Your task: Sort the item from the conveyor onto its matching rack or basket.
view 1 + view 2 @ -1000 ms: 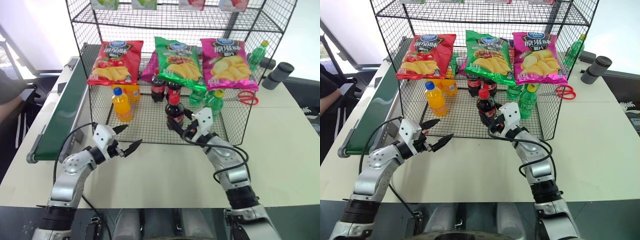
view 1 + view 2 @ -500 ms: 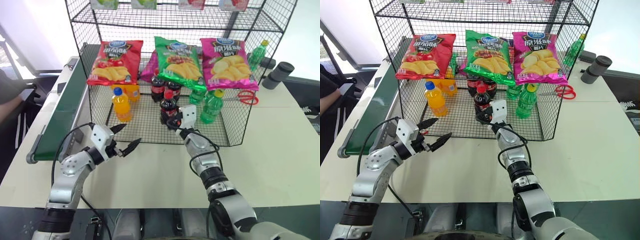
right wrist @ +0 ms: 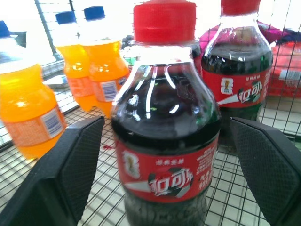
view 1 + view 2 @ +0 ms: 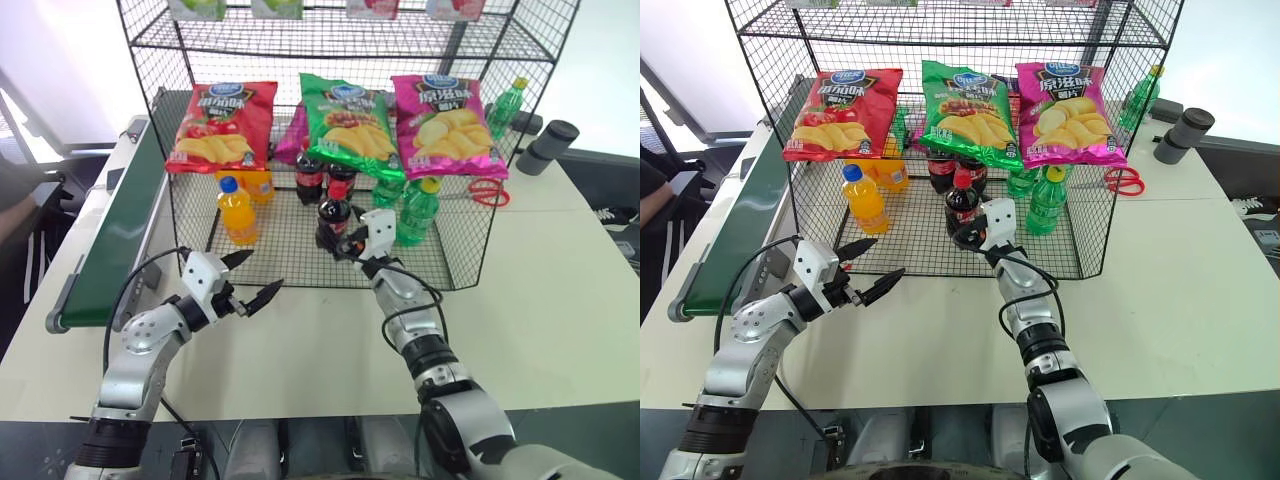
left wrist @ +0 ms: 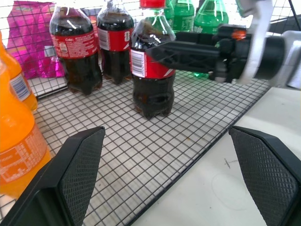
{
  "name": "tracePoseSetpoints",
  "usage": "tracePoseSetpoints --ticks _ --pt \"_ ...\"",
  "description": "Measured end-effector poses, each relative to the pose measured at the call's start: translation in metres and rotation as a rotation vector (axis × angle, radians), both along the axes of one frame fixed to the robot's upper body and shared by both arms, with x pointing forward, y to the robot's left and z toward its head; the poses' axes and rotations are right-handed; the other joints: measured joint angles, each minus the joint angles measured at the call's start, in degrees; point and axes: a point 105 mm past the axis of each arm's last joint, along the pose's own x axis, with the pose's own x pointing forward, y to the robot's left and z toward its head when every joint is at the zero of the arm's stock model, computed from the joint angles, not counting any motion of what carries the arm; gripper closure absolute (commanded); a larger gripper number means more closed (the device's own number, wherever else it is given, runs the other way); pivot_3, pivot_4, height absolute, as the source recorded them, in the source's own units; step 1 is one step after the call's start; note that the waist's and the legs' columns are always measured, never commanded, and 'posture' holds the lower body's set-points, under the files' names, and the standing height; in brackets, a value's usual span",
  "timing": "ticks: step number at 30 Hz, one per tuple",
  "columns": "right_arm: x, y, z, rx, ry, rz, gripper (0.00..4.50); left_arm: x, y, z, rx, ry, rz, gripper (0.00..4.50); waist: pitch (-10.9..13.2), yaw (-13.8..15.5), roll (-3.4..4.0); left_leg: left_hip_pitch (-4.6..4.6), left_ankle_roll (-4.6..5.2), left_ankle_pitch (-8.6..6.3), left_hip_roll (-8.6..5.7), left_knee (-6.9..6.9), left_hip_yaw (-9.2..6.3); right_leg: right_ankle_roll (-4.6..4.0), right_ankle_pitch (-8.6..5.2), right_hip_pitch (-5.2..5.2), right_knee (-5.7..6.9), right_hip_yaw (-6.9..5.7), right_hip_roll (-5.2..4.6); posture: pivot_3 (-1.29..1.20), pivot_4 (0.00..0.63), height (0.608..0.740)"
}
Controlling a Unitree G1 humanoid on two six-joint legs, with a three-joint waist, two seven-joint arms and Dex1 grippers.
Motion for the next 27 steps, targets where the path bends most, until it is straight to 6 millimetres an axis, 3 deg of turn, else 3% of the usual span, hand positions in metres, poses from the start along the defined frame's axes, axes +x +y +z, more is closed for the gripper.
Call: tracePoseSetpoints --ticks 10,14,22,27 --pt "-0.077 -0.075 -0.003 -0.205 0.046 0.13 0.08 0.008 0.004 0.006 0.028 0.008 0.033 0.0 0.0 -0.1 0.05 0.07 0.01 0.0 0.0 -0.02 -0.03 -0.01 -0.01 0.07 -0.03 0.01 0.0 0.0 0.15 0.74" --pt "-0.1 -0.108 0.013 -0.244 0.081 0.129 0.08 0.009 0.014 0.004 0.078 0.034 0.045 0.0 0.0 0.0 0.06 0.11 0.01 0.0 0.01 -0.01 -0.04 -0.01 -0.01 0.12 -0.03 0.01 0.02 0.0 0.15 0.74" --pt "-0.125 -0.158 0.018 -0.327 0.168 0.066 0.08 0.009 0.043 0.005 0.116 0.05 0.095 0.0 0.0 0.7 0.05 0.11 0.02 0.0 -0.01 -0.01 -0.01 -0.02 -0.01 0.17 -0.14 0.01 0.03 0.0 0.15 0.74" --pt "-0.124 -0.166 0.023 -0.328 0.171 0.048 0.08 0.007 0.049 0.002 0.116 0.066 0.093 0.0 0.0 1.5 0.05 0.12 0.02 0.0 -0.01 0.01 -0.01 -0.02 -0.01 0.18 -0.14 0.01 0.06 0.0 0.15 0.74"
